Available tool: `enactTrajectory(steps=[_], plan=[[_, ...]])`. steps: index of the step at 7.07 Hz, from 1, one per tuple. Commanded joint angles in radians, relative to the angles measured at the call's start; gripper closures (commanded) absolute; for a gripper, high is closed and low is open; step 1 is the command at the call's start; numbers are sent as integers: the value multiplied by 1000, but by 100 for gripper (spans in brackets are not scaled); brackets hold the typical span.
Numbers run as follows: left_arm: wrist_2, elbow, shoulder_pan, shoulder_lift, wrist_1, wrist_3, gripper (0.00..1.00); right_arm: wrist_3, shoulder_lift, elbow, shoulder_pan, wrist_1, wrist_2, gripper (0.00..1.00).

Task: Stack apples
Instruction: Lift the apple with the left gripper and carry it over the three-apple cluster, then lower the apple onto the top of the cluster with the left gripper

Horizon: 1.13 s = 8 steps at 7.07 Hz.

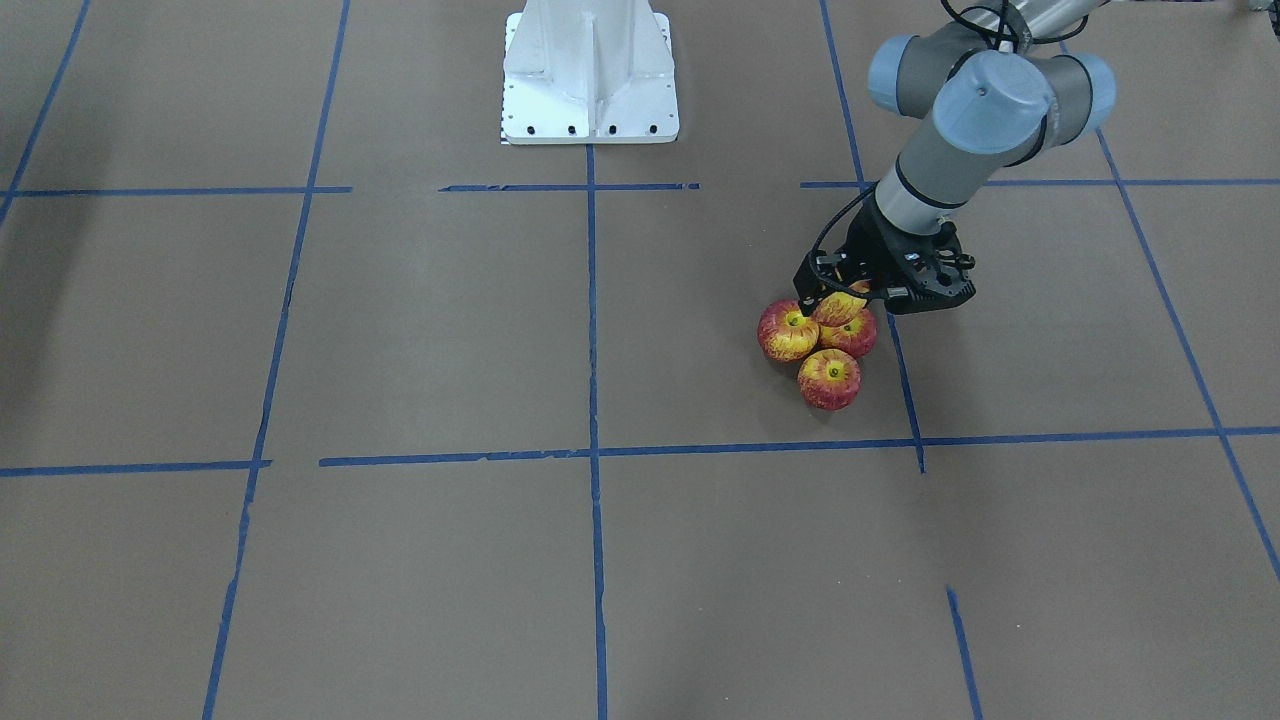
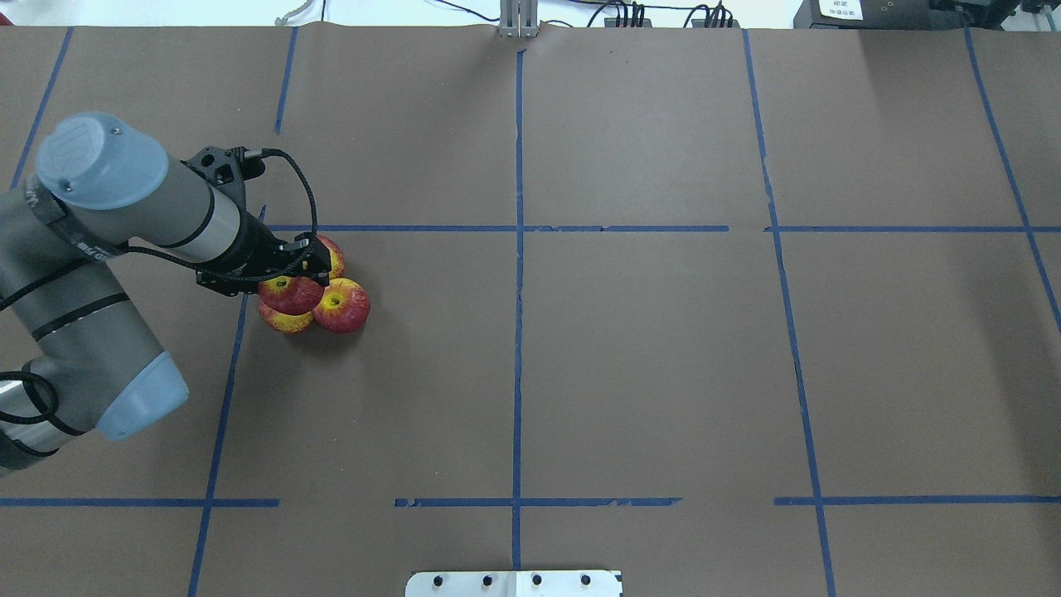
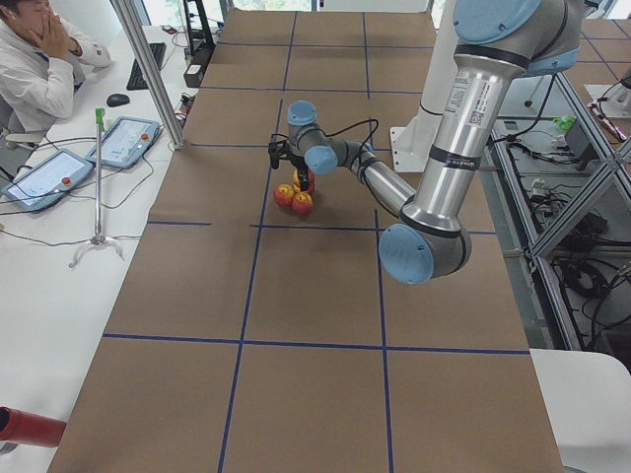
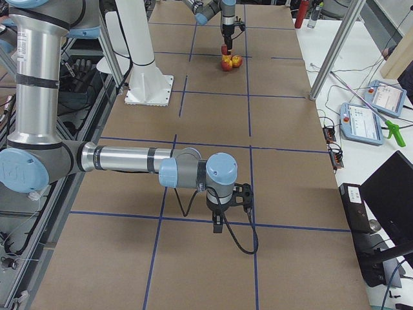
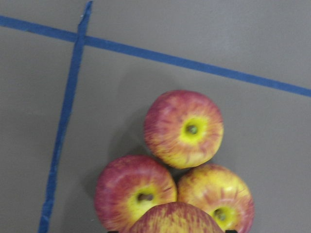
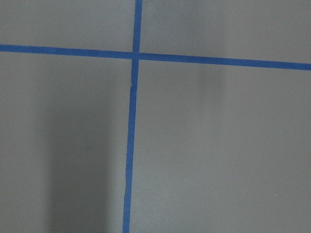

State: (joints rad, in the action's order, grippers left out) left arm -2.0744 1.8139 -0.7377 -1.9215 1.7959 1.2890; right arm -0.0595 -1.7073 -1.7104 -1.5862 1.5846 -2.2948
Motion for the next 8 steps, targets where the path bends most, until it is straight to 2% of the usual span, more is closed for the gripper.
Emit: enactTrajectory(steps=[1, 8], plan=[[69, -30, 6, -31, -55, -2, 100, 1, 0, 0, 0, 0, 0, 0], [71, -51, 17, -34, -47, -7, 100, 0, 0, 0, 0, 0, 0, 0]])
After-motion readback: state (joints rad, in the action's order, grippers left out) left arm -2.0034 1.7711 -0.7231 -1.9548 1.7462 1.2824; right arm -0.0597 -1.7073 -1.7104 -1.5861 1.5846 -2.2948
